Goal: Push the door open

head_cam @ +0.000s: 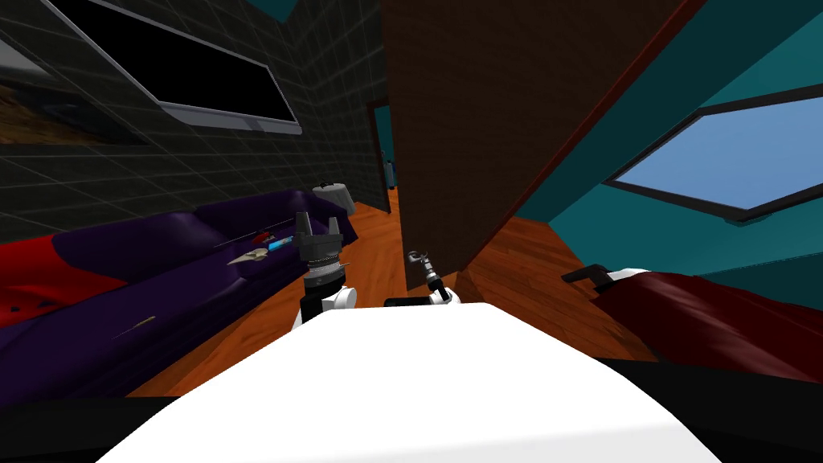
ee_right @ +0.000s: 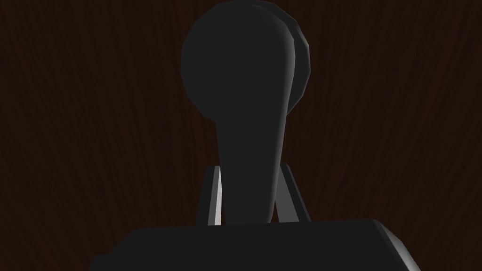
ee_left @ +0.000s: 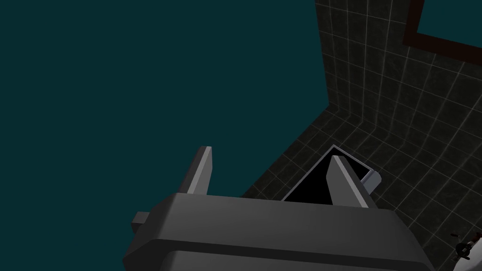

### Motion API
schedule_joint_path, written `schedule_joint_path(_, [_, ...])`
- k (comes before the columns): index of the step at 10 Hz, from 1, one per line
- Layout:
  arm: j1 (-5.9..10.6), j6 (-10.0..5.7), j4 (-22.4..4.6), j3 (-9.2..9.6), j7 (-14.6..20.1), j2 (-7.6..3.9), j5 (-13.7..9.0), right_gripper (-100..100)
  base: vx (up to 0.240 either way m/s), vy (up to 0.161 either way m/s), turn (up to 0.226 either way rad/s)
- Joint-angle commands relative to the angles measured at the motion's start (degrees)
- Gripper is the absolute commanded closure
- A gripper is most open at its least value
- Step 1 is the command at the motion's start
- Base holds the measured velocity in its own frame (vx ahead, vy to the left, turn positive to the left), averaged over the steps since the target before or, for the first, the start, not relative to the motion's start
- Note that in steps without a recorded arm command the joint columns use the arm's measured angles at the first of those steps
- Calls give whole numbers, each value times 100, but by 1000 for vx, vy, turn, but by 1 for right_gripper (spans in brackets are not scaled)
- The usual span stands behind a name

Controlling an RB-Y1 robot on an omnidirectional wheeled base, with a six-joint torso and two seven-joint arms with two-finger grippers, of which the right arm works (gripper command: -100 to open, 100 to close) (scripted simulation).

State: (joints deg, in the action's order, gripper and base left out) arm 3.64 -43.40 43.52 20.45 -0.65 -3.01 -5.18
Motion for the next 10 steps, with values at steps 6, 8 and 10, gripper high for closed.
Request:
schedule_joint_path(6, [32, 30, 29, -420, -100, -19, -124, 100, 105, 121, -53])
schedule_joint_path(8, [54, 15, -12, -573, -144, -32, -171, 100, 154, 138, -65])
schedule_joint_path(10, [74, 3, -45, -700, -181, -24, -209, 100, 167, 155, -65])
